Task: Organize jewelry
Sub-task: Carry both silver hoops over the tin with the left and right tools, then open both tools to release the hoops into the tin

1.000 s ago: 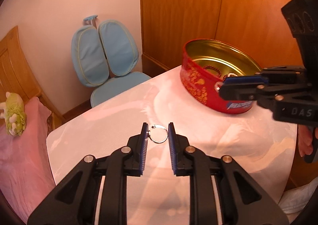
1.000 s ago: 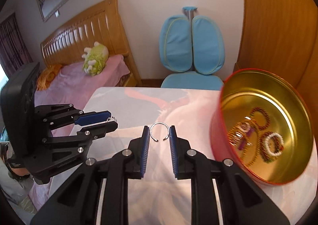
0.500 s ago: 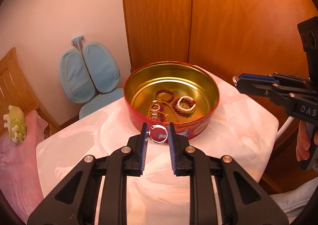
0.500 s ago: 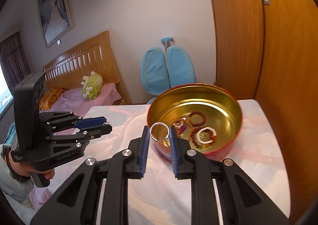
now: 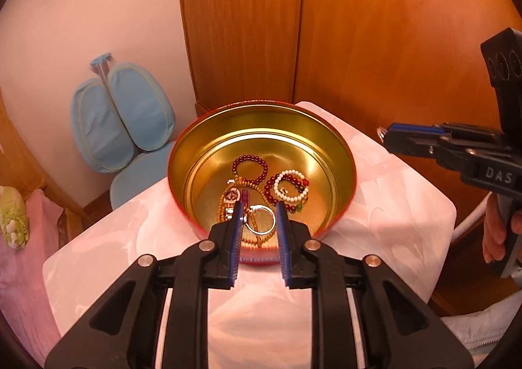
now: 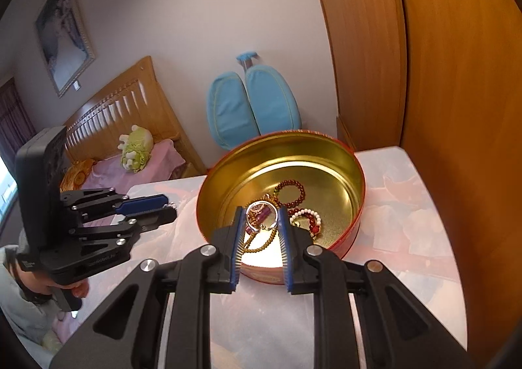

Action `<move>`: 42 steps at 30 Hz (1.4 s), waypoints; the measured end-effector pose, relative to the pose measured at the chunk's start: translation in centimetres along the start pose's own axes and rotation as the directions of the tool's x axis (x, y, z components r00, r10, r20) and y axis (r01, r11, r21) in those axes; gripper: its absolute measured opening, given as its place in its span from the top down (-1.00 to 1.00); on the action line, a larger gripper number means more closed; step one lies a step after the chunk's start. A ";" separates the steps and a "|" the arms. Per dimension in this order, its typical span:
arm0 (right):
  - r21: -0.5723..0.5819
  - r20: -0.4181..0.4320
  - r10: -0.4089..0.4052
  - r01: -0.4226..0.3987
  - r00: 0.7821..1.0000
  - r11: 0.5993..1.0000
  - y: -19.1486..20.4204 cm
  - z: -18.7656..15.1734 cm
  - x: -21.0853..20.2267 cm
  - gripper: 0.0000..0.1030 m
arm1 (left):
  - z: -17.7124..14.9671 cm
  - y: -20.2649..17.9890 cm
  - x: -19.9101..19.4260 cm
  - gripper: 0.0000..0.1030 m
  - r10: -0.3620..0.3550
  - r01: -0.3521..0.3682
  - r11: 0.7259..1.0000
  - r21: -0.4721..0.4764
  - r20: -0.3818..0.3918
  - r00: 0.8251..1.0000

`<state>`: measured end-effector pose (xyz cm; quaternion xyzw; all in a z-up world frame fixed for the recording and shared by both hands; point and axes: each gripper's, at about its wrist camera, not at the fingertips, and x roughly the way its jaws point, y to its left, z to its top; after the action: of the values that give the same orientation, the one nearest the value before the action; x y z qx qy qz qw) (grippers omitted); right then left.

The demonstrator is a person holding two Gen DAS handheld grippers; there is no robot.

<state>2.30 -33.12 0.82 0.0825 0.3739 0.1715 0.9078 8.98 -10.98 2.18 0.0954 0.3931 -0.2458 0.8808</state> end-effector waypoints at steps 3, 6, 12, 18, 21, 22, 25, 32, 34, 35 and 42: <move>-0.019 -0.059 -0.048 0.047 0.997 0.999 -0.3 1.9 3.2 0.58 | 1.1 1.4 3.6 0.61 -0.042 0.041 0.999 -0.030 -0.039 0.998; 0.033 -0.144 -0.048 0.053 0.988 0.998 -1.3 4.0 6.8 0.59 | 2.3 2.3 6.5 0.61 -0.062 0.060 0.998 -0.019 -0.093 0.994; 0.002 -0.466 -0.131 0.149 0.875 0.989 -3.0 7.2 16.4 0.58 | 5.0 3.6 13.0 0.61 -0.094 0.117 0.991 0.064 -0.287 0.953; -0.016 -0.588 -0.137 0.158 0.797 0.987 -4.4 7.5 19.9 0.58 | 5.7 4.5 16.3 0.61 -0.054 0.111 0.986 0.125 -0.391 0.919; -0.001 -0.607 -0.118 0.148 0.786 0.989 -4.8 6.9 20.3 0.58 | 5.4 4.8 16.8 0.61 -0.055 0.114 0.986 0.124 -0.401 0.914; 0.010 -0.613 -0.110 0.147 0.782 0.989 -5.1 6.8 20.4 0.58 | 5.5 4.9 16.8 0.61 -0.057 0.116 0.986 0.123 -0.405 0.913; 0.024 -0.614 -0.099 0.144 0.783 0.989 -5.3 6.9 20.6 0.58 | 5.5 4.7 16.9 0.61 -0.061 0.121 0.985 0.124 -0.406 0.912; 0.016 -0.621 -0.094 0.133 0.778 0.991 -5.3 6.8 20.6 0.58 | 5.5 4.1 17.6 0.61 -0.055 0.121 0.983 0.137 -0.412 0.909; 0.009 -0.622 -0.098 0.132 0.777 0.991 -5.1 6.8 20.8 0.58 | 5.4 4.0 17.6 0.61 -0.054 0.121 0.983 0.137 -0.413 0.909; 0.009 -0.623 -0.097 0.130 0.776 0.991 -5.1 6.8 20.9 0.58 | 5.4 3.9 17.6 0.61 -0.052 0.120 0.983 0.140 -0.413 0.909; -0.002 -0.613 -0.094 0.117 0.785 0.993 -5.1 7.3 21.5 0.58 | 5.3 3.6 17.6 0.60 -0.052 0.121 0.982 0.144 -0.414 0.909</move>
<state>22.96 -29.97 -9.40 0.0180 0.6544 0.1312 0.7445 24.27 -16.09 -7.34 0.2002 0.5506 -0.2912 0.7563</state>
